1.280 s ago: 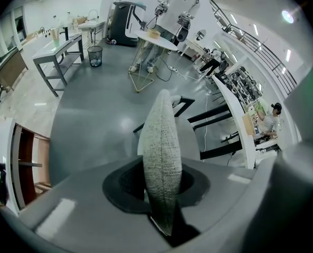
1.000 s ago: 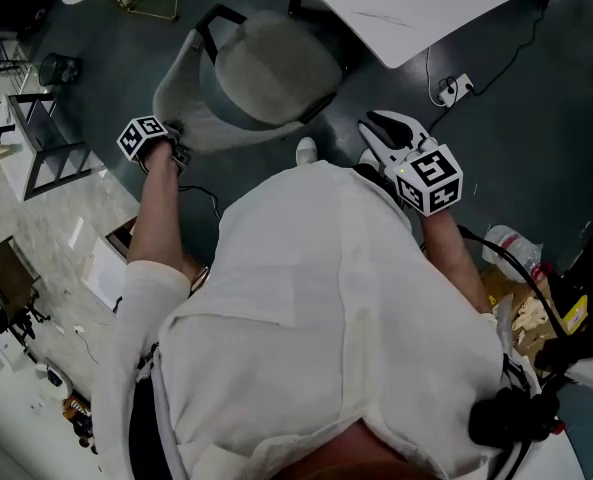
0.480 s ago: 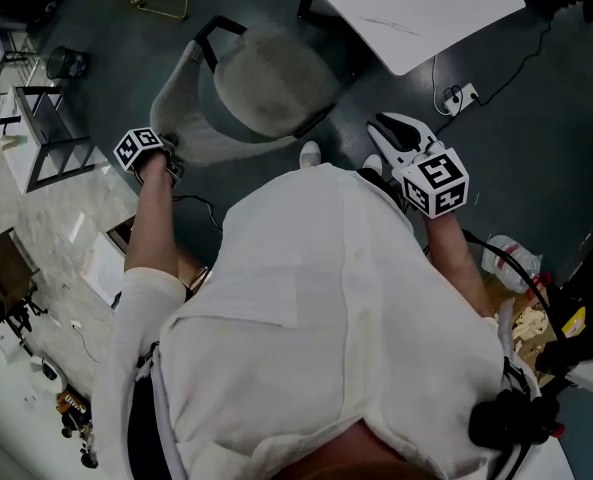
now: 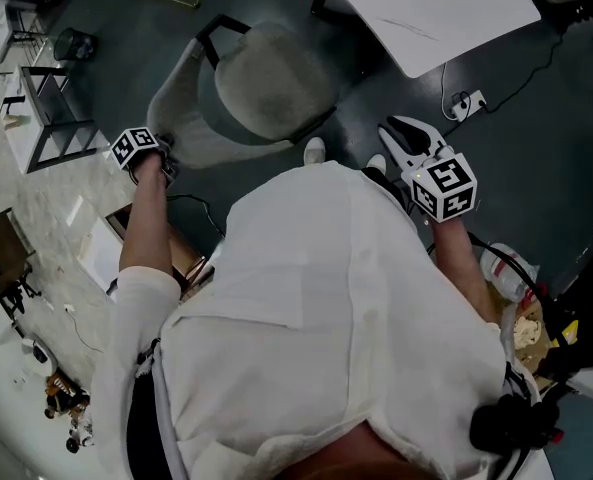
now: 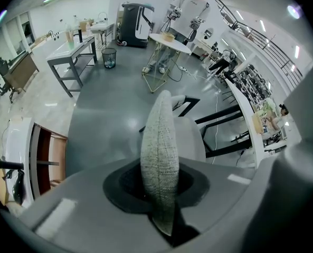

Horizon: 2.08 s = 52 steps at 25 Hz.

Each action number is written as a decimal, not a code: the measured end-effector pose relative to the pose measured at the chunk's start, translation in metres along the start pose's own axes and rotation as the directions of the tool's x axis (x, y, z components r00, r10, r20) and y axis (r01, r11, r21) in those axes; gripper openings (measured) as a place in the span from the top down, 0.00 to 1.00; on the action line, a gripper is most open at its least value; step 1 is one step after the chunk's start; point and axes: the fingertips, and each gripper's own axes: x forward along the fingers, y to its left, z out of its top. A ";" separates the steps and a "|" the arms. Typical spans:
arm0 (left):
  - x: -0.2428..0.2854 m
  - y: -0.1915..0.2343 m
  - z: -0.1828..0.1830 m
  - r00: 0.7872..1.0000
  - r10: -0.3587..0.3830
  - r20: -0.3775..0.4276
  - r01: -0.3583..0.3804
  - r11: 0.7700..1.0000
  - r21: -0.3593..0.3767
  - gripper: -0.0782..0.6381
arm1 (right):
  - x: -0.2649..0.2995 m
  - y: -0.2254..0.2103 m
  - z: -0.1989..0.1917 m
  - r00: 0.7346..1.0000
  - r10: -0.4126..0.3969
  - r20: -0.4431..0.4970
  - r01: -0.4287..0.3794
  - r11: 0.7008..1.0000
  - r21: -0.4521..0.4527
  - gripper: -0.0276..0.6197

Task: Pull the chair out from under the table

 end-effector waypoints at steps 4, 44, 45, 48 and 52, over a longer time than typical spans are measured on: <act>-0.005 0.012 -0.001 1.000 0.003 -0.003 -0.003 1.000 -0.002 0.80 | 0.001 0.000 0.003 1.000 -0.001 0.004 0.001 1.000 0.000 0.83; -0.043 0.113 -0.011 0.995 0.092 -0.049 -0.092 0.996 0.011 0.79 | 0.029 0.025 0.001 0.998 0.047 -0.030 -0.047 0.999 -0.007 0.83; -0.043 0.113 -0.011 0.994 0.098 -0.050 -0.097 0.995 0.015 0.79 | 0.030 0.025 0.002 0.998 0.052 -0.030 -0.052 0.999 -0.008 0.83; -0.039 0.119 -0.010 0.992 0.117 -0.053 -0.115 0.993 0.026 0.78 | 0.030 0.022 0.005 0.998 0.058 -0.028 -0.058 0.998 -0.011 0.83; -0.034 0.119 -0.008 0.984 0.166 -0.062 -0.162 0.985 0.058 0.76 | 0.030 0.015 0.008 0.998 0.060 -0.028 -0.060 0.998 -0.012 0.83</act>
